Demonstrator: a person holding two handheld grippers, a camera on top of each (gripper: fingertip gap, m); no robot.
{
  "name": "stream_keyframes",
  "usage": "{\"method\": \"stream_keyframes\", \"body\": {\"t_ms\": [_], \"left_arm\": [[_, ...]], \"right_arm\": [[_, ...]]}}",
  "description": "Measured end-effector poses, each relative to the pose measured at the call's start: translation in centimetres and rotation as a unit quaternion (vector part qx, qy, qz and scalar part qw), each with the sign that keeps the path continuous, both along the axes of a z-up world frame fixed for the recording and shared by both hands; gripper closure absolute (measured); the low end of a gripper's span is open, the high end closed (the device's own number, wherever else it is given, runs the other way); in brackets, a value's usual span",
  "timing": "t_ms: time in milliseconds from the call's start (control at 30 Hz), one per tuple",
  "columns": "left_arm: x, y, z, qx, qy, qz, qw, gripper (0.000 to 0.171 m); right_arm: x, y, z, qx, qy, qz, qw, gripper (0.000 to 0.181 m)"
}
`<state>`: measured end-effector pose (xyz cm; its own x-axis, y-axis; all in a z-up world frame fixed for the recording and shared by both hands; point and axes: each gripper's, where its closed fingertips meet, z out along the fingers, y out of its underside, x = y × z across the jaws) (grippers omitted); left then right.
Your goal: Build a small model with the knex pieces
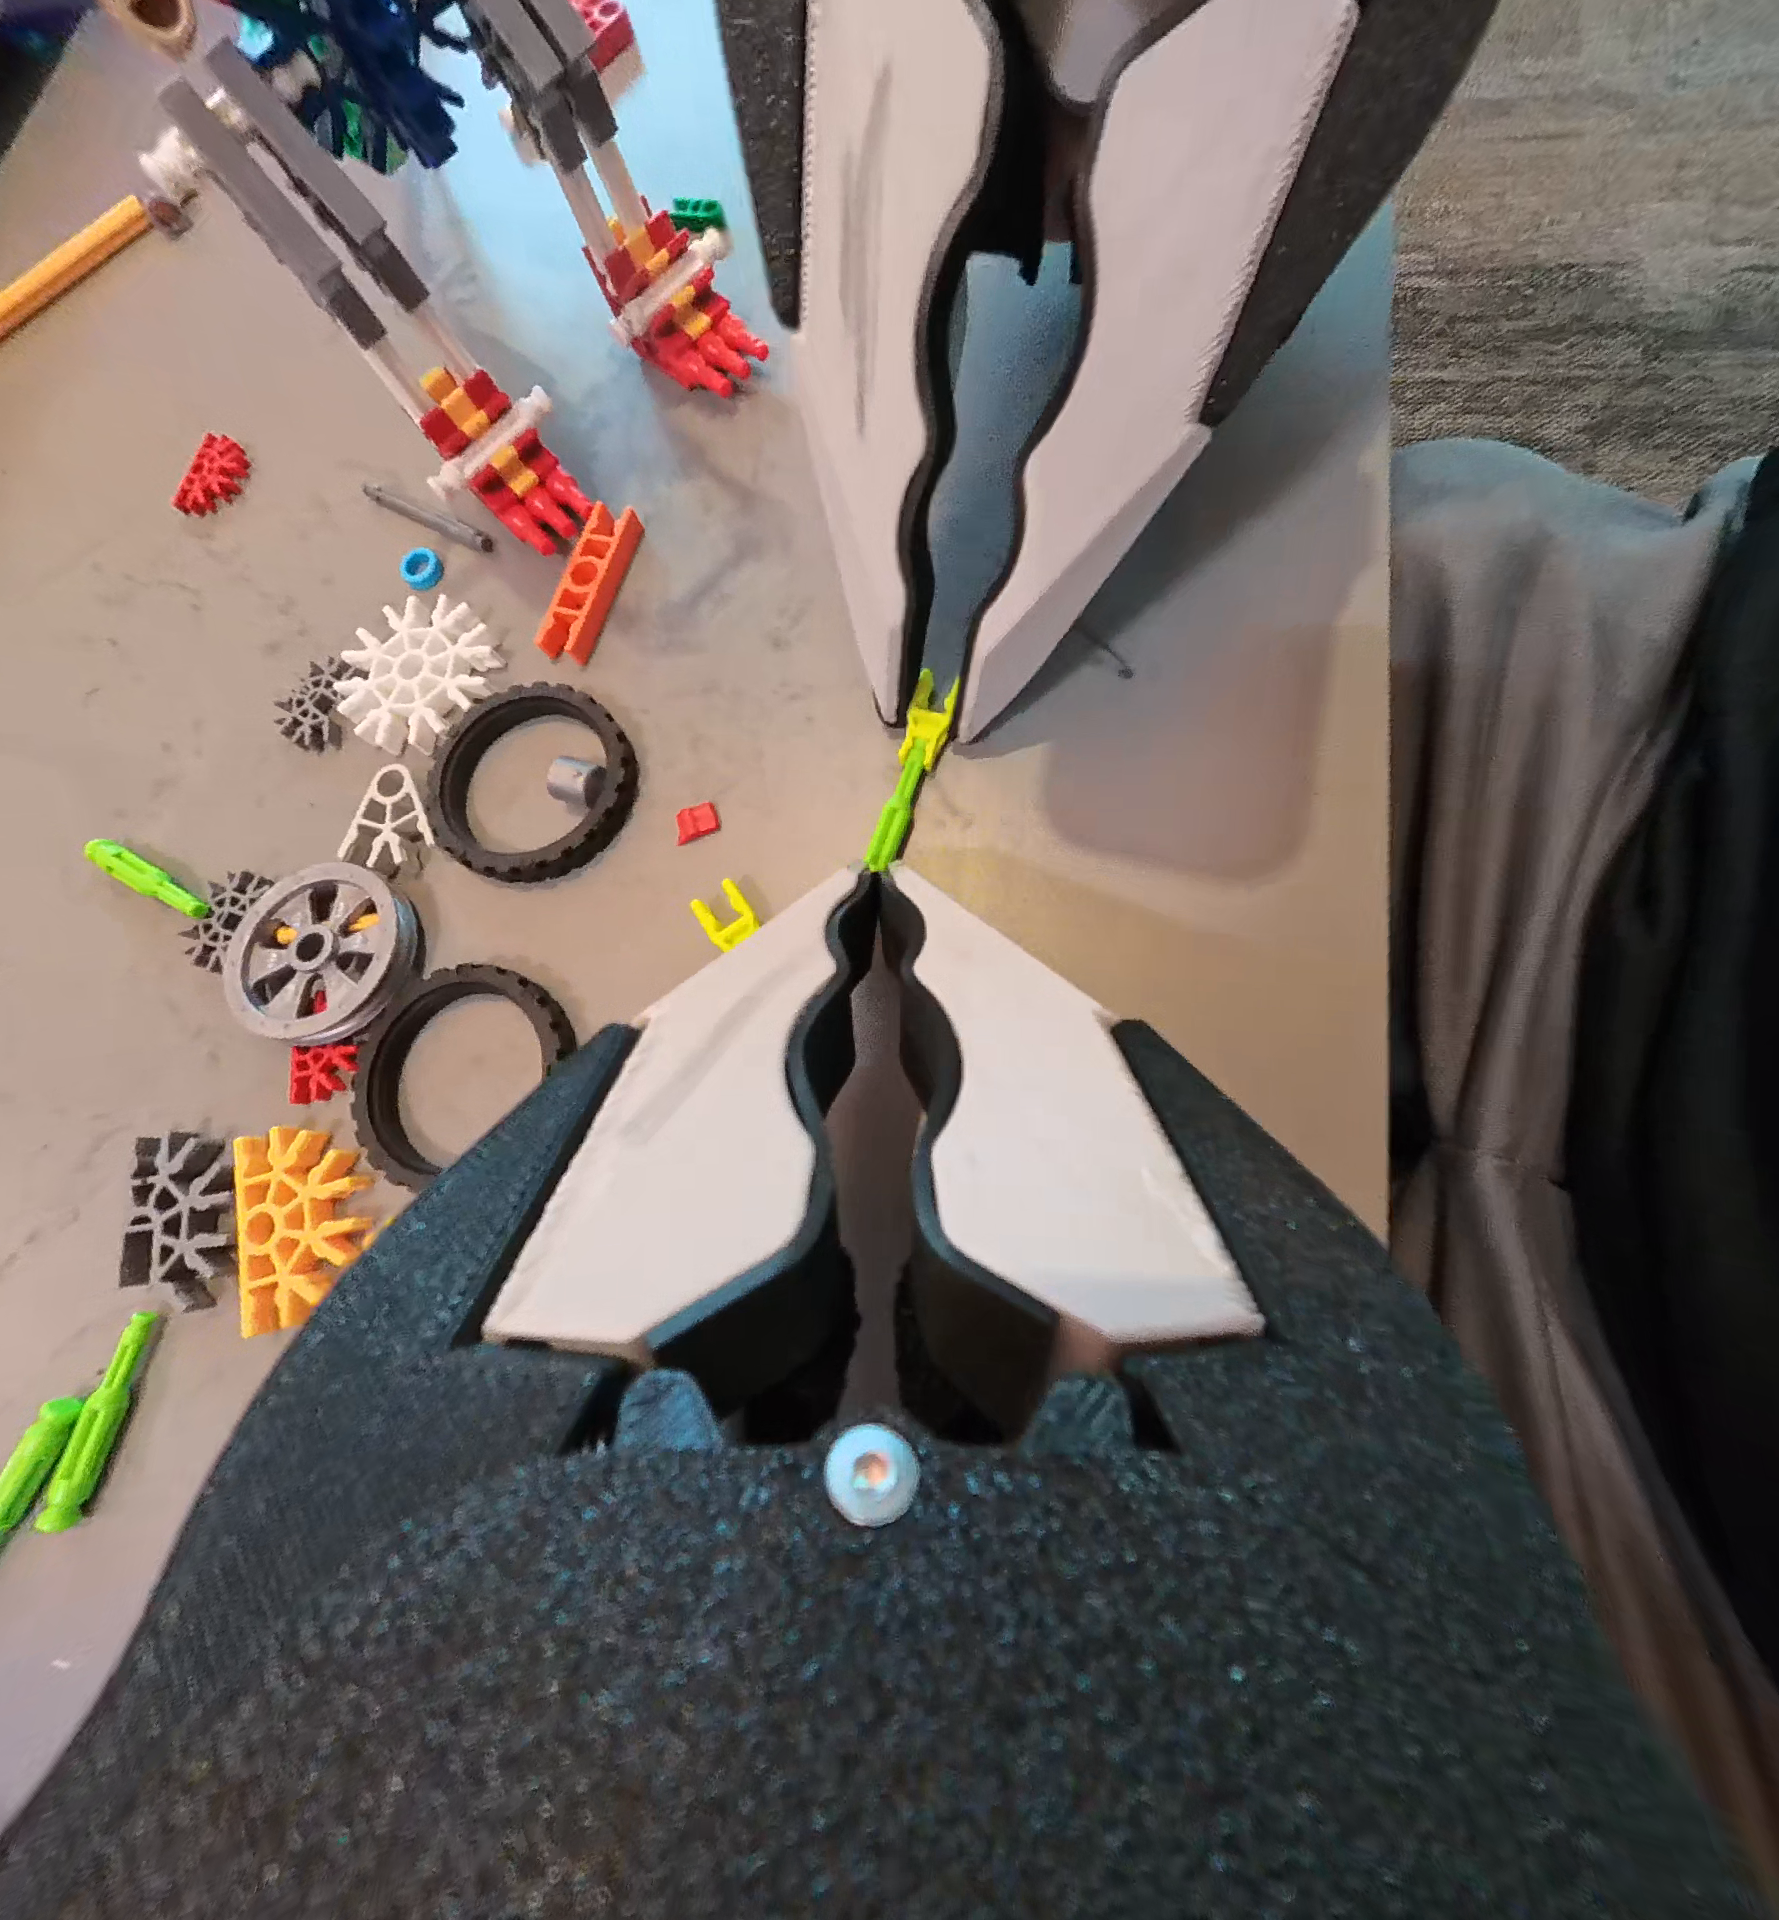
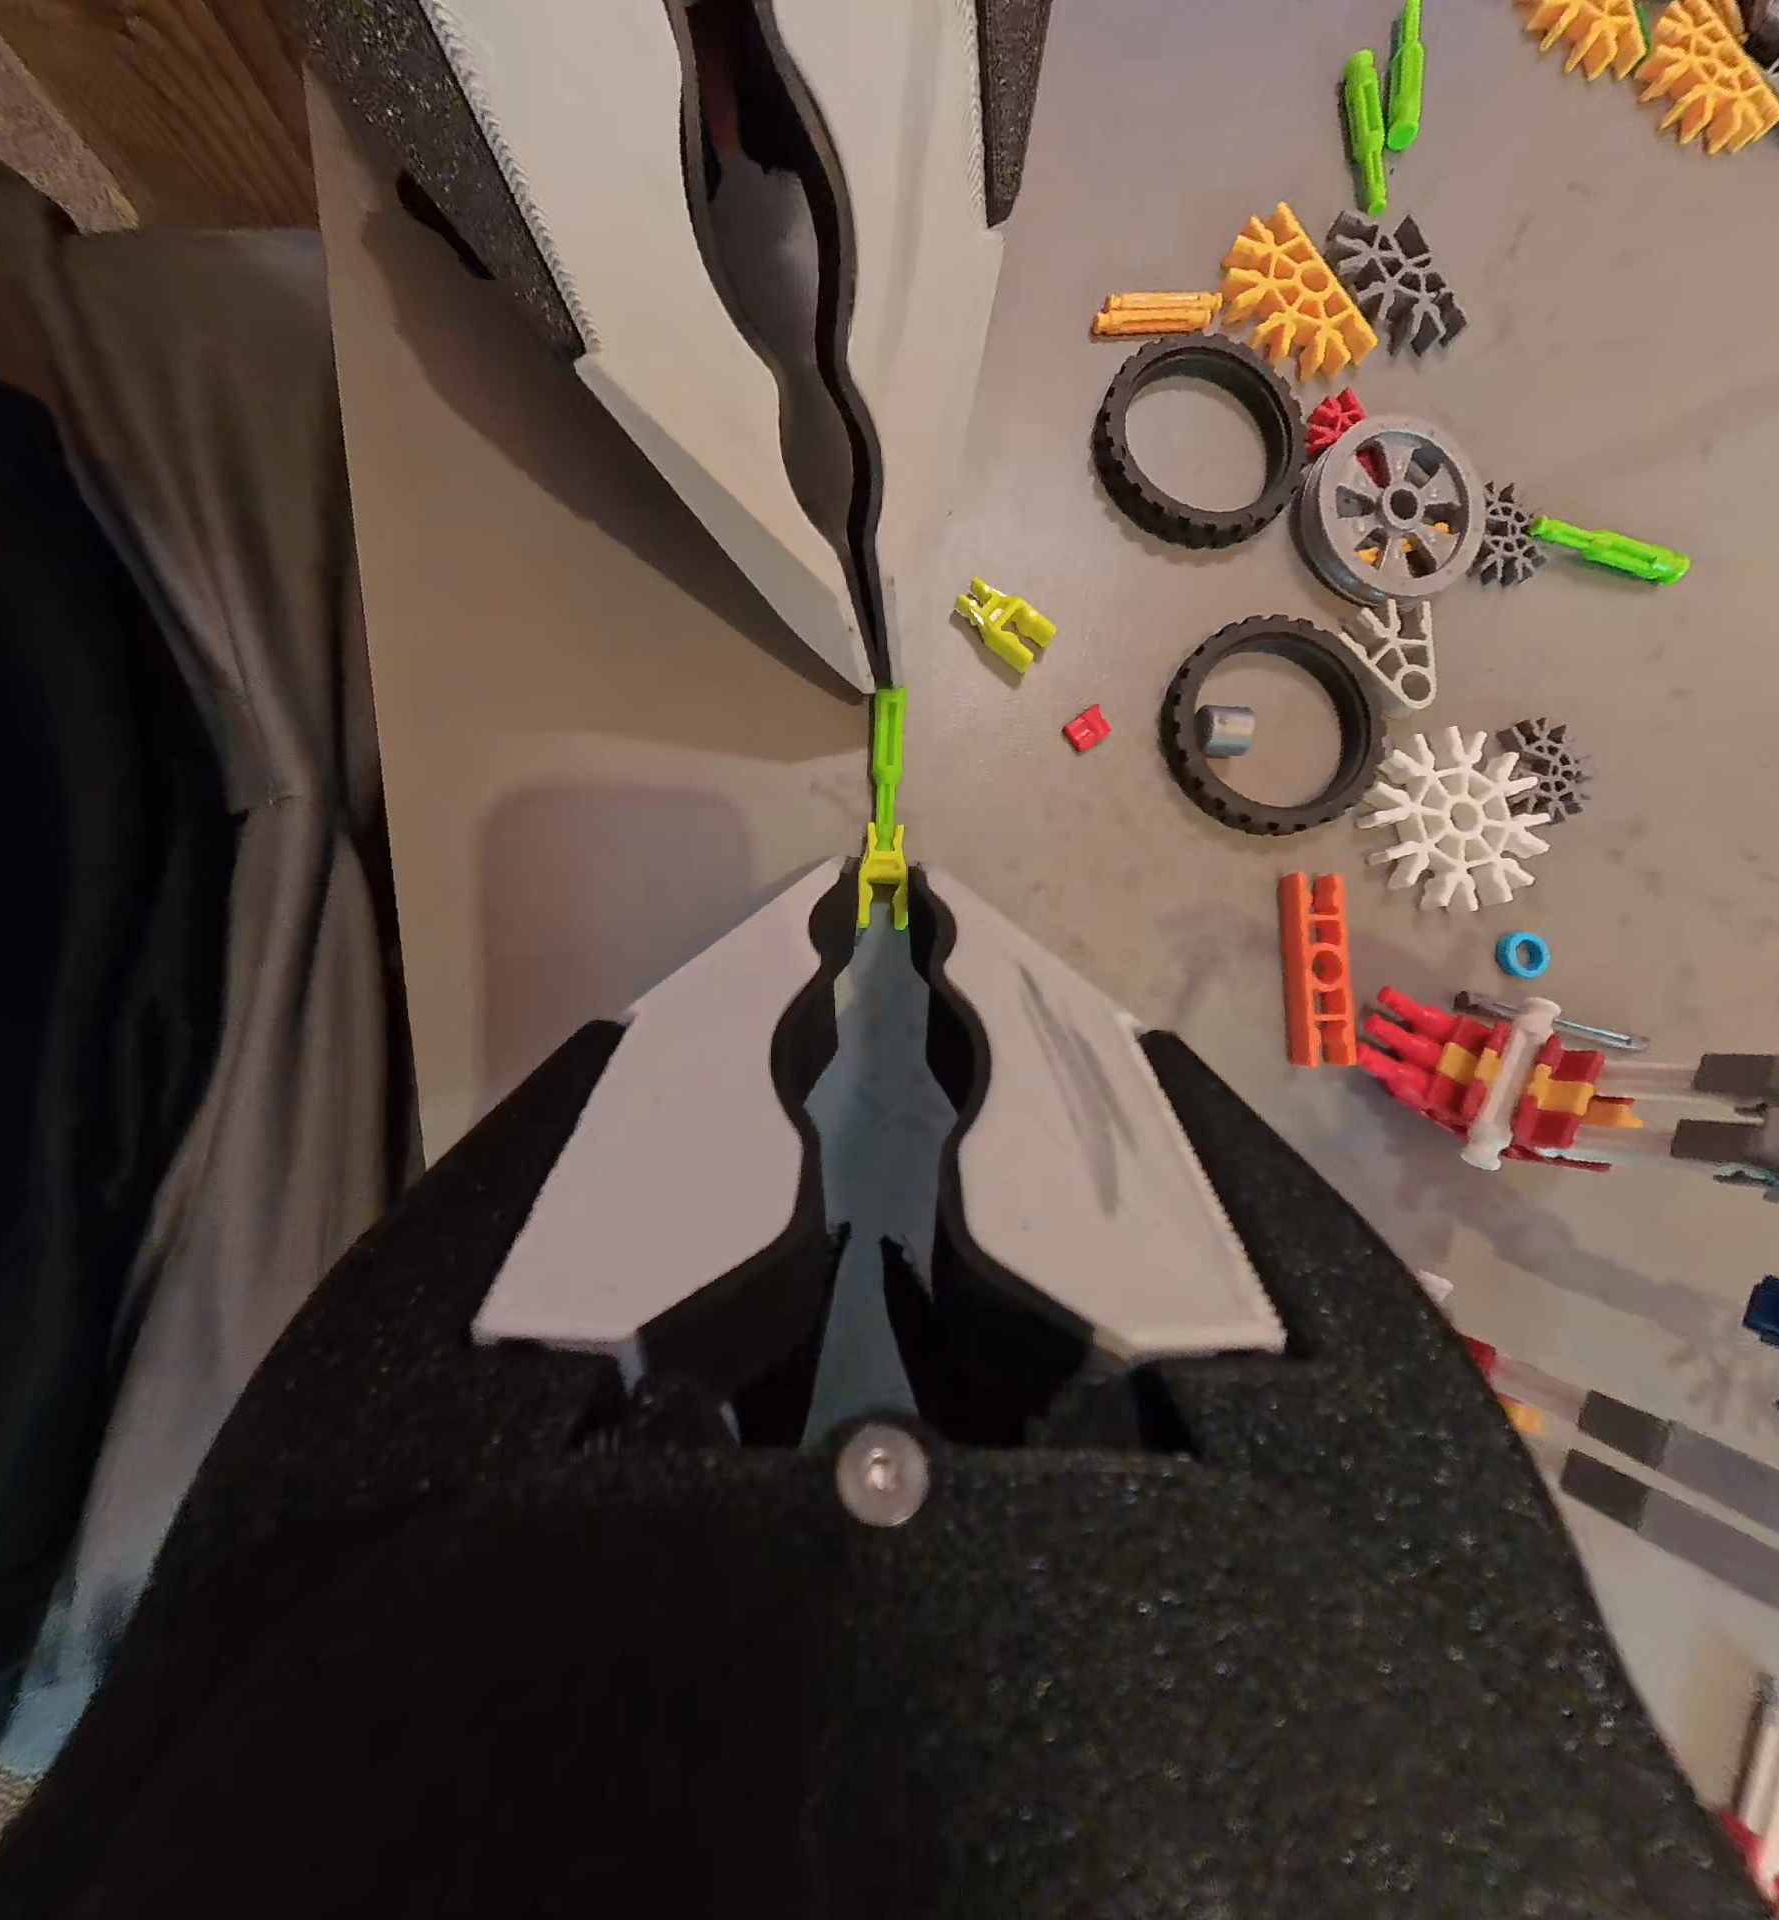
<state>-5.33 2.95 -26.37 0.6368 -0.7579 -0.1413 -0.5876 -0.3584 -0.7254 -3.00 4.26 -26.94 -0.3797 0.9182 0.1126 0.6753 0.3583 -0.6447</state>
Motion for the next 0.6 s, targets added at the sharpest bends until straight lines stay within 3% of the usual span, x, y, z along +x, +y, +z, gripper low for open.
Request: {"method": "stream_keyframes", "body": {"t_ms": [333, 500, 600], "left_arm": [[0.01, 0.31, -0.03, -0.025, -0.019, 0.015, 0.999, 0.171], [0.07, 0.25, 0.41, -0.008, -0.025, 0.010, 1.000, 0.171], [0.22, 0.13, 0.87, 0.002, -0.037, 0.002, 0.999, 0.155]], "right_arm": [[0.07, -0.01, 0.05, -0.048, 0.016, 0.011, 0.999, 0.173], [0.09, 0.06, 0.12, -0.020, 0.029, 0.009, 0.999, 0.173], [0.09, 0.21, 0.49, 0.013, 0.053, 0.010, 0.998, 0.173]]}}
